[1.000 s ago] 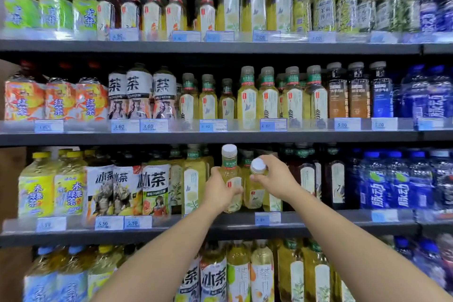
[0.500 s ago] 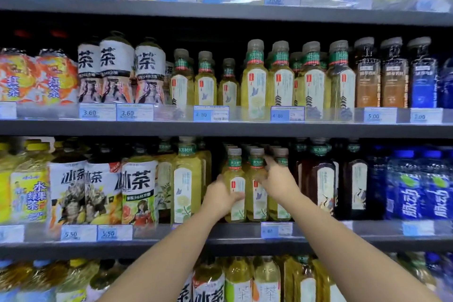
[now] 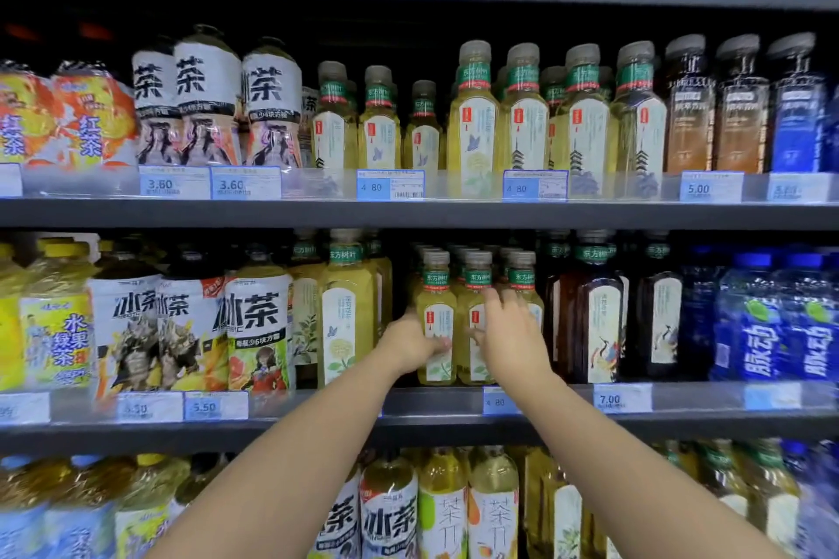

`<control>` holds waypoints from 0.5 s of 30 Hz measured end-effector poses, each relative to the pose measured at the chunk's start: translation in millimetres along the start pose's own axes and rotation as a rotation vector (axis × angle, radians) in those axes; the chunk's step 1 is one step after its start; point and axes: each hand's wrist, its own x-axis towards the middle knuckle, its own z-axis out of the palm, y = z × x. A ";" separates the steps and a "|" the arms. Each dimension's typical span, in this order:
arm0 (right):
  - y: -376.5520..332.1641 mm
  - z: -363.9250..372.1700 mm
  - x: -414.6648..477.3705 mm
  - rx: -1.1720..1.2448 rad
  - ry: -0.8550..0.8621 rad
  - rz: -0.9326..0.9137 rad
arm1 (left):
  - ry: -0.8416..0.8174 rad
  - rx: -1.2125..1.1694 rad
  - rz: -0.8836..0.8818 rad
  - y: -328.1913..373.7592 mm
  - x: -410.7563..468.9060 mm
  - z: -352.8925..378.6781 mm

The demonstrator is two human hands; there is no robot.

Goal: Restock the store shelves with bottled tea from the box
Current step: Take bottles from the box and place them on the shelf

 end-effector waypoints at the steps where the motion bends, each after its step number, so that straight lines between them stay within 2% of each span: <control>1: 0.4 -3.9 -3.1 0.020 -0.008 0.000 | 0.022 0.029 -0.006 1.9 -4.1 -0.3; 7: -1.9 -32.1 -38.4 0.009 -0.013 -0.060 | 0.295 0.242 0.112 15.8 -54.8 -4.0; 11: -6.6 -44.4 -79.6 0.017 0.009 -0.102 | 0.459 0.381 0.333 15.6 -114.5 2.6; 13: -7.6 -44.7 -107.6 0.045 0.014 -0.132 | 0.455 0.444 0.459 8.1 -147.4 14.2; 15: -5.8 -37.4 -138.0 0.054 0.003 -0.154 | 0.384 0.466 0.512 -5.1 -178.0 31.8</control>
